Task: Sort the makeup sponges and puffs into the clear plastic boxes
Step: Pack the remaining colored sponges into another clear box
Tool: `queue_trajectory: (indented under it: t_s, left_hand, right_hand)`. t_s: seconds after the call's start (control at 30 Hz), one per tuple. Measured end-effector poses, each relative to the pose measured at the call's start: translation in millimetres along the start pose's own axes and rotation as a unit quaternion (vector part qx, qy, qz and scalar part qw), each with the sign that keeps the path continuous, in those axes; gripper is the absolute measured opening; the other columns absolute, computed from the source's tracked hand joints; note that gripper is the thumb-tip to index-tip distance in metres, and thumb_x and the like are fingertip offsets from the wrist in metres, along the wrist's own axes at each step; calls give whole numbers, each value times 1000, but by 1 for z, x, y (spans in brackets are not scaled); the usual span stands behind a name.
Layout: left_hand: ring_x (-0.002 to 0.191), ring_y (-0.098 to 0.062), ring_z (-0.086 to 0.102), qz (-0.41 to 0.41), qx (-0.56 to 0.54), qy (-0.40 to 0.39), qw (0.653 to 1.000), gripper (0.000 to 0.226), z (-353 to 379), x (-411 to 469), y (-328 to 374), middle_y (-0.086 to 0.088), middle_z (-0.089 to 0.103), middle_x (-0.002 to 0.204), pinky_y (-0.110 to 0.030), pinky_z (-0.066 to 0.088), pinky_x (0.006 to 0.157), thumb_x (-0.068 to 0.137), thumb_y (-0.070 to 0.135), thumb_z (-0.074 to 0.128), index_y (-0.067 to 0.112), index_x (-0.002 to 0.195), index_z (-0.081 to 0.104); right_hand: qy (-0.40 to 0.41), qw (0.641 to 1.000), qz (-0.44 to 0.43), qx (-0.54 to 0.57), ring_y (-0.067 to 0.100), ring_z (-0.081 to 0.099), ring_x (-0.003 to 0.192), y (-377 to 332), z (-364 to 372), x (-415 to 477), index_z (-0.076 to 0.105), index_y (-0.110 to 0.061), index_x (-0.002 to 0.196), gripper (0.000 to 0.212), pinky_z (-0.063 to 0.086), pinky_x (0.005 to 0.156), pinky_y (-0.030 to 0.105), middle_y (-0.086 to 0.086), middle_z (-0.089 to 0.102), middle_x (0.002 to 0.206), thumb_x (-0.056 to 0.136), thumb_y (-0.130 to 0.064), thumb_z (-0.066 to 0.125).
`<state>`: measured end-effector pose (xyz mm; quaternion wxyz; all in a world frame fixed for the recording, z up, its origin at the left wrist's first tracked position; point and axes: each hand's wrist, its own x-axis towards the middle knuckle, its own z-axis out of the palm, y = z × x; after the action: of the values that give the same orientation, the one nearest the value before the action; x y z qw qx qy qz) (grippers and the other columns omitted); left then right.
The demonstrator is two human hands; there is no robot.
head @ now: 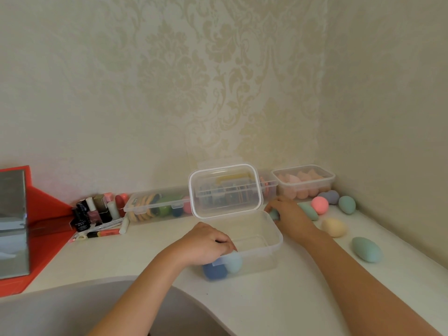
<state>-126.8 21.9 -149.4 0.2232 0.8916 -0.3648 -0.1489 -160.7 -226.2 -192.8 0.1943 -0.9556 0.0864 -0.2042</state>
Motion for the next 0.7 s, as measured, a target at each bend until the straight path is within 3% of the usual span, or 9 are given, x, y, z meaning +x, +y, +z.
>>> queue_trajectory:
  t_s: [0.07, 0.13, 0.27, 0.37, 0.43, 0.57, 0.67, 0.7]
  left_hand:
    - [72, -9, 52, -21, 14, 2, 1000, 37, 0, 2, 1, 1, 62, 80, -26, 43, 73, 90, 42, 52, 18, 69, 70]
    - [61, -12, 42, -40, 26, 10, 999, 48, 1, 3, 3, 1, 46, 62, -28, 37, 65, 85, 53, 54, 20, 51, 55]
    - [82, -10, 51, -50, 31, 8, 998, 30, 3, 3, 9, 6, 64, 86, -23, 44, 67, 79, 53, 63, 24, 77, 73]
    - [82, -12, 54, -73, 27, 29, 997, 30, 4, 4, 10, -1, 68, 97, -25, 46, 67, 75, 45, 68, 18, 85, 75]
    - [87, -16, 59, -93, 37, 29, 995, 32, 4, 4, 11, -2, 68, 98, -29, 50, 70, 71, 46, 69, 18, 86, 75]
    - [95, -19, 57, -124, 57, 29, 990, 40, 6, 10, 11, -2, 65, 99, -34, 51, 82, 60, 51, 67, 19, 84, 74]
    - [102, -19, 52, -127, 81, 36, 988, 33, 7, 13, 11, -1, 66, 97, -36, 49, 88, 65, 49, 70, 20, 80, 71]
    - [101, -18, 51, -129, 82, 36, 988, 32, 7, 13, 11, 0, 66, 96, -37, 49, 88, 65, 50, 70, 21, 79, 71]
  right_hand:
    - [8, 1000, -16, 7, 18, 53, 94, -3, -2, -1, 64, -16, 96, 22, 39, 76, 25, -1, 55, 105, 76, -8, 69]
    - [20, 1000, -21, 9, 14, 48, 86, -3, -3, -1, 61, -17, 91, 20, 33, 69, 23, -4, 52, 97, 76, -6, 68]
    - [102, 990, 11, 101, 14, 49, 82, -11, -9, -6, 57, -14, 95, 21, 31, 67, 20, -3, 55, 93, 79, -1, 61]
    - [234, 951, 66, 192, 14, 53, 84, -29, -29, -8, 58, -11, 103, 20, 39, 73, 23, -3, 57, 94, 84, -5, 57]
    - [271, 926, 50, 258, 13, 54, 83, -44, -42, -10, 58, -12, 104, 20, 43, 74, 19, -3, 59, 94, 85, -7, 56]
    - [159, 936, -22, 313, 3, 49, 61, -82, -60, -18, 56, -21, 101, 17, 40, 57, 8, -12, 57, 82, 86, -17, 62]
    - [69, 970, -88, 217, 1, 51, 59, -105, -54, -22, 62, -21, 89, 6, 39, 56, 10, -9, 60, 77, 86, -26, 64]
    - [28, 978, -91, 188, 2, 51, 61, -109, -49, -23, 65, -19, 87, 12, 39, 58, 14, -4, 63, 78, 86, -30, 63]
